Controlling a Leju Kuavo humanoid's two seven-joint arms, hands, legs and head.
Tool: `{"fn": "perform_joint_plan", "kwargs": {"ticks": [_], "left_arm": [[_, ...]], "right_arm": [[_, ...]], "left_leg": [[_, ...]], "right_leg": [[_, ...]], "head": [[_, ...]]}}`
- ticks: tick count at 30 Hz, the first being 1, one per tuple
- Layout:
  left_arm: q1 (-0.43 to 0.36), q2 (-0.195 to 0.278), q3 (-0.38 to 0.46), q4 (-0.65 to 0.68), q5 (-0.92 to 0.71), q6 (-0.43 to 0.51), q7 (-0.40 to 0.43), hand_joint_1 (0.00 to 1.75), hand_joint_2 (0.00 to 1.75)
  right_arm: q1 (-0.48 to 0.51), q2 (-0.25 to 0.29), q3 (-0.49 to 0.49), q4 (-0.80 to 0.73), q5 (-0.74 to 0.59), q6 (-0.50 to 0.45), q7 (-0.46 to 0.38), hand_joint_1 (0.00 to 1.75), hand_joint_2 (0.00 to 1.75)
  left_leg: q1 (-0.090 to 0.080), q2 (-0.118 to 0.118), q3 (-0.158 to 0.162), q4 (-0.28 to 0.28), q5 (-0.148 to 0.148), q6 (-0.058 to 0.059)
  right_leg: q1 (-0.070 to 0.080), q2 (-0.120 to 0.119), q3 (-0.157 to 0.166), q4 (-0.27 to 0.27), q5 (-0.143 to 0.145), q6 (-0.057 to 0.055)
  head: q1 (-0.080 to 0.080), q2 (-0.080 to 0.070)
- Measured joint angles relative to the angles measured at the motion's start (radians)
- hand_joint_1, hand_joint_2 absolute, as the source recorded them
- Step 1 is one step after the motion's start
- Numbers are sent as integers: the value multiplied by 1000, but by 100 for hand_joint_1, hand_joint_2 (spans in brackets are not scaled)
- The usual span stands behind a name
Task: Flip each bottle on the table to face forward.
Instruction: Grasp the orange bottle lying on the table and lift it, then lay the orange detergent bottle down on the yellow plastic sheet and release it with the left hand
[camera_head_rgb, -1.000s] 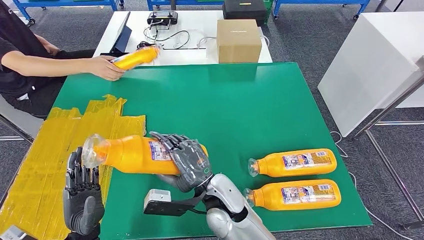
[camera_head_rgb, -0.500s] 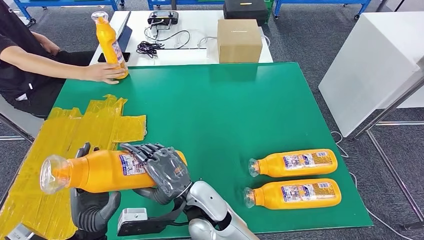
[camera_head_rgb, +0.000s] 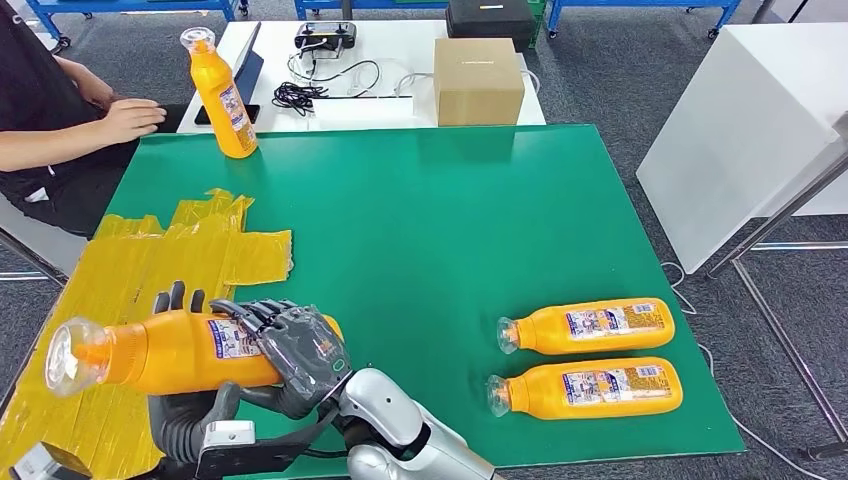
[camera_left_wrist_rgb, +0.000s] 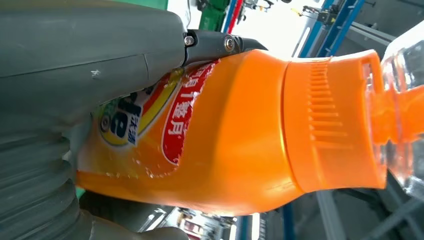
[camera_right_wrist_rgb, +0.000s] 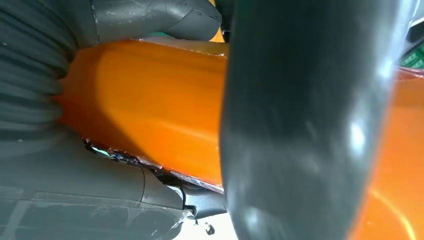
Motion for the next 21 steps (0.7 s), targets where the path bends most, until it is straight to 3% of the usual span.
{"fn": "perform_joint_plan", "kwargs": {"ticks": [7,8,11,12,17,21], "left_arm": [[6,4,-10,1,54,13,17,0,175],[8,5,-10,1,58,21,19,11,175],[17,8,-10,0,65,57,18,133,175],[22,9,-10,0,64,72,18,162,175],[46,9,-6,-2,53,118,14,175,175],[55,9,0,-3,33,139,8,175,175]], "right_arm": [[-48,20,73,91,-3,-62,23,175,175],[-55,23,84,104,2,-69,27,175,175],[-73,29,128,135,32,-87,54,175,175],[-78,30,144,142,39,-90,63,175,175],[-99,32,201,174,42,-92,85,175,175],[-111,33,224,188,34,-91,92,175,175]], "left_leg": [[0,1,0,0,0,0],[0,1,0,0,0,0],[0,2,0,0,0,0],[0,2,0,0,0,0],[0,2,-1,0,0,0],[0,2,-1,0,0,0]], "right_leg": [[0,0,-1,0,0,0],[0,0,-1,0,0,0],[0,0,-1,0,0,0],[0,0,-1,0,0,0],[0,0,-2,0,0,0],[0,0,-2,0,0,0]], "head": [[0,0],[0,0],[0,0],[0,0],[0,0],[0,0]]}}
